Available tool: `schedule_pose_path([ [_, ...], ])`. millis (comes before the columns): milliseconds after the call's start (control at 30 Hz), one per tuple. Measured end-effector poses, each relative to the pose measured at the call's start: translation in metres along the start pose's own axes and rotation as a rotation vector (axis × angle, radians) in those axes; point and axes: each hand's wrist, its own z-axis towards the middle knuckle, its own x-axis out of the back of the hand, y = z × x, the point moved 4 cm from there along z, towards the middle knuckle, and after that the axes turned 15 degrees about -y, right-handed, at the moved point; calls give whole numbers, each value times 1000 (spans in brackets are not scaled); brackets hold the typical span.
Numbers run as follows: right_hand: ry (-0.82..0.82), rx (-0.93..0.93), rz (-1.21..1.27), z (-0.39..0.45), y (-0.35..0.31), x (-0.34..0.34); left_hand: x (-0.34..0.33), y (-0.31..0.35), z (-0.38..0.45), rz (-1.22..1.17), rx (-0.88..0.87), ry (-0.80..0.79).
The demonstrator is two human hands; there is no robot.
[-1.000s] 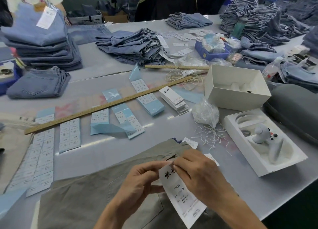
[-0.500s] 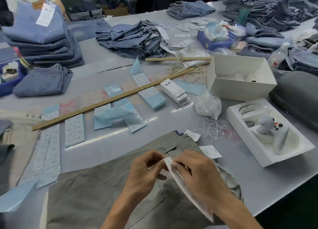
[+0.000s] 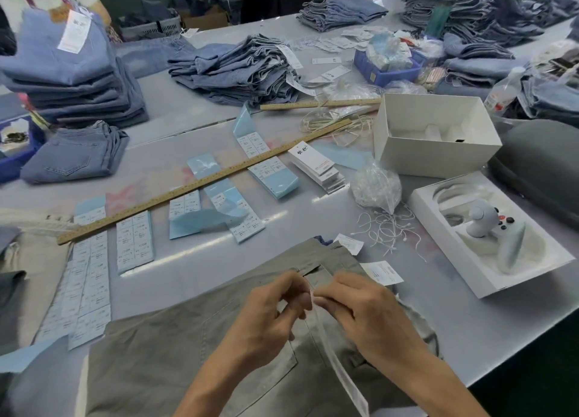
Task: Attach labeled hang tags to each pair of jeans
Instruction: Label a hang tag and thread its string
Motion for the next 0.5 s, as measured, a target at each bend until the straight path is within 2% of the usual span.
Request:
schedule_pose_path([
  [133,284,-110,61,-6,16,29,41,37,-4,618,-53,323],
  [167,356,-106,81,-7,18,38,51,52,-4,733,-102,365],
  [233,418,-49,131,-4,14,53,58,83,3,878,-218,334],
  [300,341,14,176,7,4,61,53,109,14,902,-329,260],
  [367,228,21,263,21,-4,63,50,128,23,826,-387,236],
  [500,237,52,629,31,-4,73,50,125,37,554,-402,215],
])
